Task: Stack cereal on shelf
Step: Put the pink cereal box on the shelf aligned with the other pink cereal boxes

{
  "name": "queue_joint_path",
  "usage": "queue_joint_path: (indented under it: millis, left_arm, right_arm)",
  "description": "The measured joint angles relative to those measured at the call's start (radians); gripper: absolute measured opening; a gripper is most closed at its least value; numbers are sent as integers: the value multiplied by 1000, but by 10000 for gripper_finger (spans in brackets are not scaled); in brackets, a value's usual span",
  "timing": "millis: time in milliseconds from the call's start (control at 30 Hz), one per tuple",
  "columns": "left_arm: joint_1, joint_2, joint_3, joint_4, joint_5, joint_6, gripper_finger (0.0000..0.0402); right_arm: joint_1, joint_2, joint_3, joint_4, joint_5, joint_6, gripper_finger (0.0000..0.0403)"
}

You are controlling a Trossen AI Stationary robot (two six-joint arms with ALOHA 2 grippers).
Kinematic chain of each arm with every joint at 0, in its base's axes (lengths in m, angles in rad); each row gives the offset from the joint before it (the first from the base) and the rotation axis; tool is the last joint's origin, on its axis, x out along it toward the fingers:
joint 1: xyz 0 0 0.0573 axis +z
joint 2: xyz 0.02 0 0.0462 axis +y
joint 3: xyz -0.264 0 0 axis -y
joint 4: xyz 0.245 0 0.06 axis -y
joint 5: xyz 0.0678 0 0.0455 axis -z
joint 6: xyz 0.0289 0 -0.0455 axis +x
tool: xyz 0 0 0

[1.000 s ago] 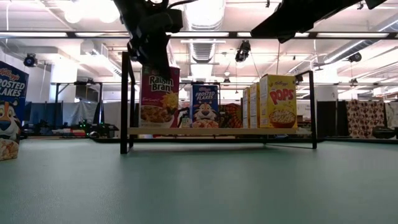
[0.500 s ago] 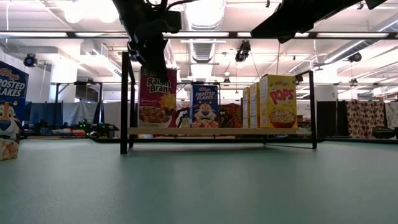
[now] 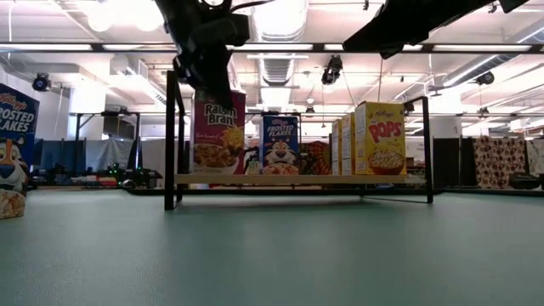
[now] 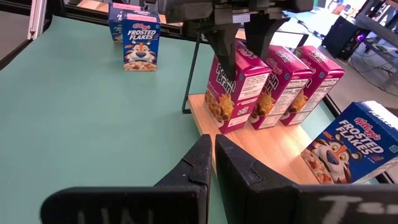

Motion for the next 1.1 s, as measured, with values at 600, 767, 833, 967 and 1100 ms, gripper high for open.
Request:
queue_joint_path:
  millis: [600, 767, 833, 967, 1100]
  left_arm:
    - [3, 0, 0, 17, 20, 38, 201]
    - [4, 0, 1, -10, 25, 12, 208]
    - [6, 0, 1, -22, 24, -1, 208]
    - [10, 0, 1, -49, 10, -4, 208]
    - [10, -2, 1, -56, -3, 21, 208]
  right_arm:
    - [0, 0, 0, 0, 0, 7, 13]
    - [0, 0, 0, -1, 0, 6, 13]
    - [0, 0, 0, -1, 0, 6, 13]
    - [0, 0, 0, -1, 0, 6, 13]
    - [0, 0, 0, -1, 0, 6, 13]
